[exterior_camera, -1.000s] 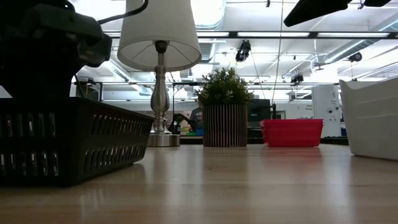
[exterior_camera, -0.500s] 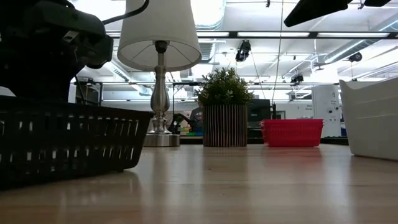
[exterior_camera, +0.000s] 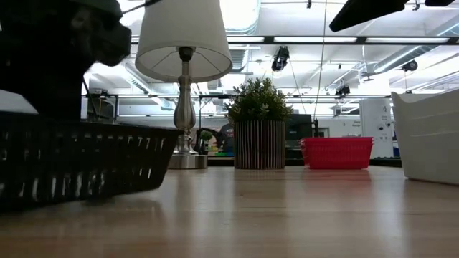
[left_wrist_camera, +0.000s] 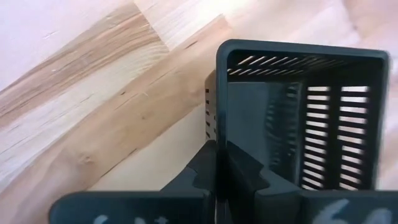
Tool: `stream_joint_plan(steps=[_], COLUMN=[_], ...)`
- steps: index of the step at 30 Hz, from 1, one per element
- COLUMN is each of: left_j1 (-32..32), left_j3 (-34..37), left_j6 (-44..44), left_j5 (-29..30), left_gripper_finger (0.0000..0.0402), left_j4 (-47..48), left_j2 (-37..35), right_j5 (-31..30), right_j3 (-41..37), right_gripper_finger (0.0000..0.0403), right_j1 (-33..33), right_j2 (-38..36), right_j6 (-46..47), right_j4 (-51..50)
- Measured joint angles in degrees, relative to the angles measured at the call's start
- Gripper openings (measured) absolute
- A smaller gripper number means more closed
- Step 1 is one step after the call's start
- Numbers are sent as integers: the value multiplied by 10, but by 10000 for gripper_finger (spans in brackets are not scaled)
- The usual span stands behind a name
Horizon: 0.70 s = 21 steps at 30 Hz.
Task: Stack baskets by color
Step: Stack the right black bin on the black bins
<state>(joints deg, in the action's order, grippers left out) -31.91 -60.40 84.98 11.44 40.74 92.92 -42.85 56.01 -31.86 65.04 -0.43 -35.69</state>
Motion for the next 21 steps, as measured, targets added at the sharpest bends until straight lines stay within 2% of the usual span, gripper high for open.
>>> stream_joint_plan(steps=[8, 14, 18, 21], left_j1=[-37, -85, -126, -160], left_j3=[-8, -12, -15, -18], left_j6=[-4, -1, 29, 90], left_j5=[54, 55, 50, 44], left_gripper_finger=[0, 0, 0, 0], left_j4=[0, 16, 69, 130], left_j2=[-72, -132, -175, -212], right_j5=[0, 0, 0, 0], right_j3=[0, 0, 0, 0], right_gripper_finger=[9, 9, 9, 9], right_j1=[0, 0, 0, 0], right_j2=[0, 0, 0, 0], right_j6=[0, -2, -2, -1], right_j4=[-1, -1, 0, 0])
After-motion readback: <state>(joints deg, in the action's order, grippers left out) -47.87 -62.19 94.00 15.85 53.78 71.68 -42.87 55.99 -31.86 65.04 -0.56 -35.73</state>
